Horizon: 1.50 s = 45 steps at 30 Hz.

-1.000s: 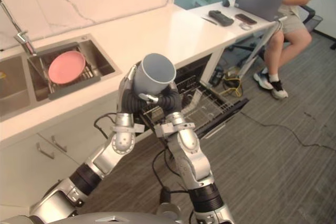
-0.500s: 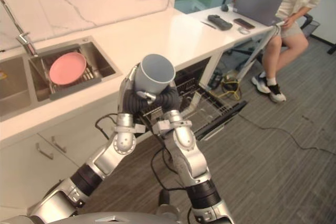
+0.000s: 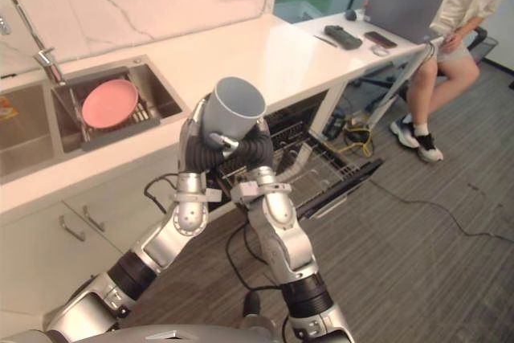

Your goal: Walk over to the sink, pick up the cup, carry it to the dishwasher, place the cup inside the dishwasher, then close the dishwasher door

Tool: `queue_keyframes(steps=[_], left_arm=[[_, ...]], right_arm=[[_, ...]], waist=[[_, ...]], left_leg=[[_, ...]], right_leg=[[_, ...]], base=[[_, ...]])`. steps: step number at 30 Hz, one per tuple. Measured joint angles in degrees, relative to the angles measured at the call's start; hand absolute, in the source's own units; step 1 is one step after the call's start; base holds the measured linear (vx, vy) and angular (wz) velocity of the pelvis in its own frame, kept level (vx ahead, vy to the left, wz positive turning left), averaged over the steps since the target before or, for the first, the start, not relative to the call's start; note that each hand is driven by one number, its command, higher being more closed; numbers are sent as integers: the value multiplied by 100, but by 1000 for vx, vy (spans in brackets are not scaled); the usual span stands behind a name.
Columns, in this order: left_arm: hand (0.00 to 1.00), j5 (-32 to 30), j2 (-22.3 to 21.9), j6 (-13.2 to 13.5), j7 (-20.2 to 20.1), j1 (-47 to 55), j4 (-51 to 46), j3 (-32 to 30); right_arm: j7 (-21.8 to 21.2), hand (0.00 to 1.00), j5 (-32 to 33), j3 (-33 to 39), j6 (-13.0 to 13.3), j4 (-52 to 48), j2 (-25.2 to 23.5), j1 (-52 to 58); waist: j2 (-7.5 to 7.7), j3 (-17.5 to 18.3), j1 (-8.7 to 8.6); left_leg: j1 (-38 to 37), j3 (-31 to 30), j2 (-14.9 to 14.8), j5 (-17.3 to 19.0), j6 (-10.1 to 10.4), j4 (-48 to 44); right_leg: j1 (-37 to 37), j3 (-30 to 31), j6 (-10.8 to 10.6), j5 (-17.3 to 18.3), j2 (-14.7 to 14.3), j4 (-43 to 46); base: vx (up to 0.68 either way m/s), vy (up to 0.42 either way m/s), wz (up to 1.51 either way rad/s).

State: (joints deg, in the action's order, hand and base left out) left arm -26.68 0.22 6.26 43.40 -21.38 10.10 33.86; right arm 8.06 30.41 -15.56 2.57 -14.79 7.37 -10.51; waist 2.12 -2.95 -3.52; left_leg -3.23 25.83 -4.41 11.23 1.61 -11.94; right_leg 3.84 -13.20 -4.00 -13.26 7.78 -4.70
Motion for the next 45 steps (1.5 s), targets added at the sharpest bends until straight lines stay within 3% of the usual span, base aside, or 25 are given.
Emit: queue_keyframes(steps=[5, 6, 11, 18, 24, 31, 40, 43, 45], left_arm=[[100, 7, 6, 106, 12, 12, -50, -2], [0, 7, 17, 146, 17, 12, -58, -3], [0, -62, 82, 562, 17, 187, -77, 39], [0, -170, 93, 636, 268, 199, -204, 174], [0, -398, 109, 474, 516, 197, -281, 275], [0, -491, 110, 59, 564, 191, -264, 274], [0, -11, 153, 47, -608, 116, 190, 225], [0, 257, 160, -162, -1180, 486, 902, 239], [0, 311, 198, -205, -1344, 754, 1054, 238]], right_arm=[[-6, 100, 427, -75, 192, 5, -9, -30], [-7, 100, 562, -110, 262, 12, -9, -38], [-42, 100, 1217, -107, 695, 151, -12, -253], [-161, 100, 1535, -131, 1021, 234, -143, -352], [-158, 100, 1540, -157, 1229, 239, -243, -353], [-156, 100, 1773, -223, 1457, 463, -310, -355], [-166, 100, 2014, 443, 1670, 428, -449, 34], [-258, 100, 2207, 926, 2033, -294, -449, 41], [-416, 100, 2231, 1248, 2245, -539, -430, 47]], waist=[[38, 24, 27], [45, 28, 28], [47, 30, 32], [47, 30, 59], [45, 31, 27], [12, 44, 1], [-62, 50, -23], [-139, 38, -72], [-142, 41, -96]], left_leg=[[9, -28, 7, -6, -4, 2], [9, -30, 9, -8, -6, 3], [11, -35, 13, -14, -9, 7], [15, -44, 17, -22, -8, 17], [14, -42, 18, -22, -8, 16], [15, -14, 19, -22, -8, 13], [10, -14, 23, -21, -7, 25], [8, -14, 22, -21, -7, 67], [-2, -17, 22, -28, 3, 96]], right_leg=[[-6, -21, 0, 0, 8, 0], [-6, -23, 0, 0, 11, 0], [-6, -28, 2, 1, 13, 1], [-3, -35, 7, 6, 16, 1], [0, -33, 13, 10, 16, 0], [22, -9, 21, 14, 12, -14], [22, -9, 35, 29, 8, 1], [24, -9, 27, 32, 6, 0], [22, -15, 22, 43, 4, -2]], base=[[0, 0, 2], [0, 0, 0], [0, 0, 0], [0, 0, 0], [0, 0, 0], [0, 0, 0], [0, 0, 0], [0, 0, 0], [0, 0, 0]])
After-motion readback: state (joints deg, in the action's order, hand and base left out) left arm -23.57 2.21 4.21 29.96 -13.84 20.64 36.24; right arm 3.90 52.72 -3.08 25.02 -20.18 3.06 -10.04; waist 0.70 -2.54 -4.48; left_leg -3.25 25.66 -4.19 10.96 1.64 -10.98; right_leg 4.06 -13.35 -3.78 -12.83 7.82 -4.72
